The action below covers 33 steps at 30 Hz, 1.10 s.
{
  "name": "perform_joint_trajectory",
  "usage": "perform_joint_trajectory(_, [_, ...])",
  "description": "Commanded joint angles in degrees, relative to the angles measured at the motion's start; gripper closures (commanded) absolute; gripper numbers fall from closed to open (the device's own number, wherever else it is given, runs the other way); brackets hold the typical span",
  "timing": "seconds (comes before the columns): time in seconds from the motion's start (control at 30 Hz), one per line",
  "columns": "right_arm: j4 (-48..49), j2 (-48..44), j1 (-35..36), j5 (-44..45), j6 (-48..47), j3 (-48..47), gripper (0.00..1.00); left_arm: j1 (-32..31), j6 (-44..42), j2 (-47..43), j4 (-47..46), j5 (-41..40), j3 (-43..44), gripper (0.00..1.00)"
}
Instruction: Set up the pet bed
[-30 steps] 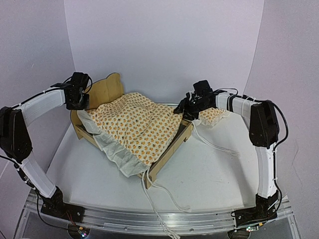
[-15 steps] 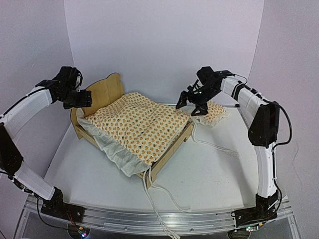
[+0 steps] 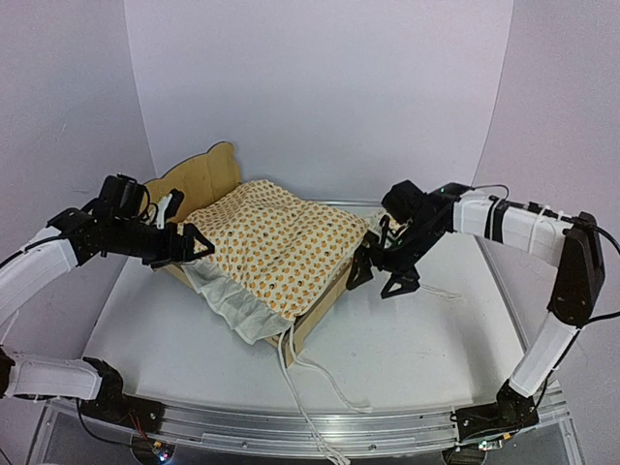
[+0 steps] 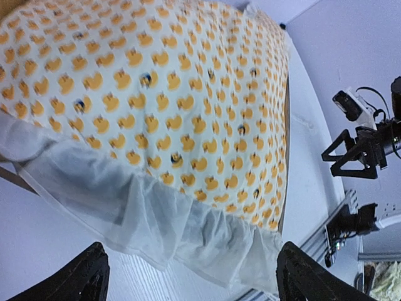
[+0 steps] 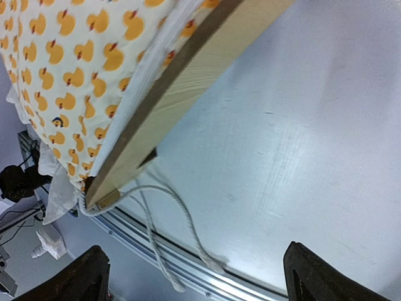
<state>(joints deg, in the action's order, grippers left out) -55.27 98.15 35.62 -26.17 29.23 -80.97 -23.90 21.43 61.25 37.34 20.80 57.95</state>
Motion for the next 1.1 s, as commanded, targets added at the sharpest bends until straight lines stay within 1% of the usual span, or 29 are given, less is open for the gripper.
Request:
perform_joint_trajectory(0.0, [31.34,-4.79,3.75,-2.00,14.51,13.69,0.02,-5.81,5.77,-3.06,-6.90,2.37,-5.62,0.05])
perform_joint_trajectory(0.03, [33.82,-4.10,4.15,-1.25,16.25,14.85,0.03,-7.20,7.59,-3.77,-9.38,2.46,-7.41,0.05])
perform_joint_trajectory(0.1, [39.03,-2.06,4.62,-0.25,19.35,15.93,0.11,-9.87,10.80,-4.57,-14.03,2.73,-10.44,0.05])
perform_joint_trajectory(0.17, [44.45,-0.07,4.68,2.27,22.83,17.47,0.16,-13.04,13.04,-4.63,-16.38,1.06,-12.01,0.05])
perform_joint_trajectory(0.33, [47.77,4.92,4.65,6.24,24.79,16.20,0.36,-23.43,15.44,-4.61,-21.25,-6.82,-13.74,0.05])
perform_joint_trajectory(0.5, [48.06,7.55,3.63,10.76,24.65,15.74,0.39,-31.18,18.21,-3.02,-27.02,-12.95,-15.33,0.05])
perform_joint_trajectory(0.63, [47.90,9.66,1.08,11.65,24.56,15.95,0.39,-33.79,16.66,3.01,-27.06,-16.85,-12.39,0.07])
perform_joint_trajectory(0.73, [47.84,11.57,-1.40,9.23,23.61,14.99,0.40,-34.50,13.71,8.69,-25.37,-21.10,-8.52,0.07])
perform_joint_trajectory(0.8, [45.46,11.96,-2.17,5.24,18.91,12.24,0.36,-34.95,10.70,12.79,-22.46,-24.42,-4.88,0.07])
perform_joint_trajectory(0.87, [38.64,11.59,-2.15,2.19,12.35,9.11,0.29,-35.03,8.56,16.50,-18.57,-27.72,-0.93,0.08])
perform_joint_trajectory(0.93, [33.27,10.30,-2.13,0.50,8.61,8.06,0.20,-35.07,6.73,19.27,-16.87,-29.75,1.43,0.08])
perform_joint_trajectory(1.0, [30.36,7.57,-1.84,0.57,8.17,8.78,0.11,-35.07,5.01,22.07,-15.19,-31.85,3.33,0.11])
perform_joint_trajectory(1.07, [31.30,5.77,-0.86,0.31,9.79,10.43,0.05,-35.07,3.89,24.44,-13.80,-33.01,4.94,0.15])
